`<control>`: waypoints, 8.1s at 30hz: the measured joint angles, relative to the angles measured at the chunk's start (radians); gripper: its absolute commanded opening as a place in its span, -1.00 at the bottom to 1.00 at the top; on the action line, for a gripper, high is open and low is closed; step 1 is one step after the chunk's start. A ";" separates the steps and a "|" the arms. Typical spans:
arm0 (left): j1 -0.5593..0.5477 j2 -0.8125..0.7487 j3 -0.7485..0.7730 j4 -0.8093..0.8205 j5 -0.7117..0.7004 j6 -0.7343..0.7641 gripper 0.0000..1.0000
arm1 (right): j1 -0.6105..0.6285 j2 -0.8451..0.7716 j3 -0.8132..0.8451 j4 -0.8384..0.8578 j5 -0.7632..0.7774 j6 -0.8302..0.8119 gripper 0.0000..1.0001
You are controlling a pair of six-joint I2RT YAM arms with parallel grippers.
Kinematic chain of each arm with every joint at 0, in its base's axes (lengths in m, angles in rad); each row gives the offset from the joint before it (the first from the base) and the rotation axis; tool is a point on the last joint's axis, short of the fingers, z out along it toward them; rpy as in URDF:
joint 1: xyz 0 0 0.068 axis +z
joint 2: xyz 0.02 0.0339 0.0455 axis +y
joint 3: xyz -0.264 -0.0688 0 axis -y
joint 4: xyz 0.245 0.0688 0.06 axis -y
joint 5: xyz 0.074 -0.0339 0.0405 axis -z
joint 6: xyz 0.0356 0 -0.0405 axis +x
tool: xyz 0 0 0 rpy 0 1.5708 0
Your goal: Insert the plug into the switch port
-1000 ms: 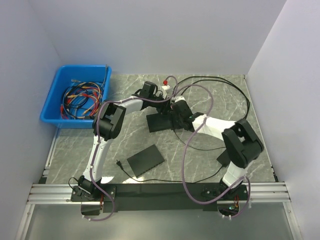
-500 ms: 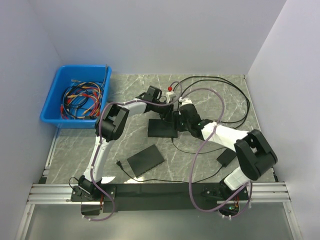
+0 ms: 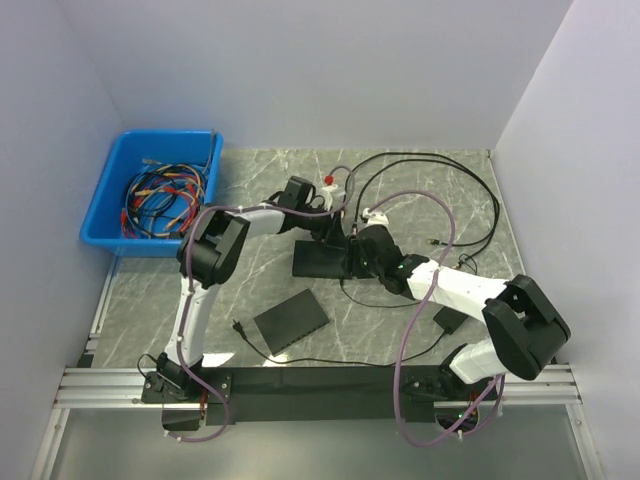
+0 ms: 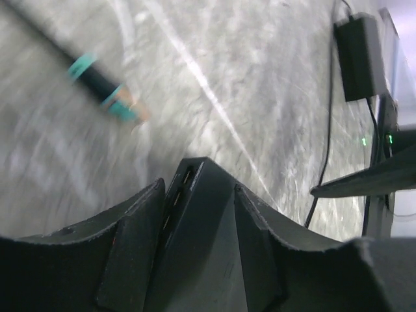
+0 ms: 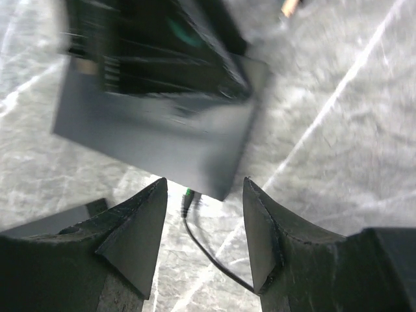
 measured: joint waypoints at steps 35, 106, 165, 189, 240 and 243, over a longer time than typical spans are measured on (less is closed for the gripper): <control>0.011 -0.533 -0.623 0.118 -0.779 -0.460 0.27 | -0.033 0.320 0.244 -0.043 -0.017 0.107 0.01; 0.190 -0.957 -0.875 0.129 -0.875 -0.504 0.25 | 0.033 0.847 0.987 -0.235 -0.275 0.177 0.09; -0.327 -0.064 0.100 -0.164 -1.289 -0.268 0.08 | -0.275 -0.535 -0.079 -0.346 0.116 0.112 0.32; -0.329 0.035 0.238 -0.192 -1.312 -0.233 -0.99 | -0.275 -0.547 -0.099 -0.328 0.084 0.111 0.32; -0.144 -1.491 -0.562 -0.905 -0.282 -0.446 -0.99 | 1.083 -0.423 0.188 -0.116 0.739 -0.689 0.30; -0.144 -1.516 -0.566 -0.906 -0.267 -0.455 -0.99 | 1.086 -0.432 0.180 -0.081 0.739 -0.722 0.29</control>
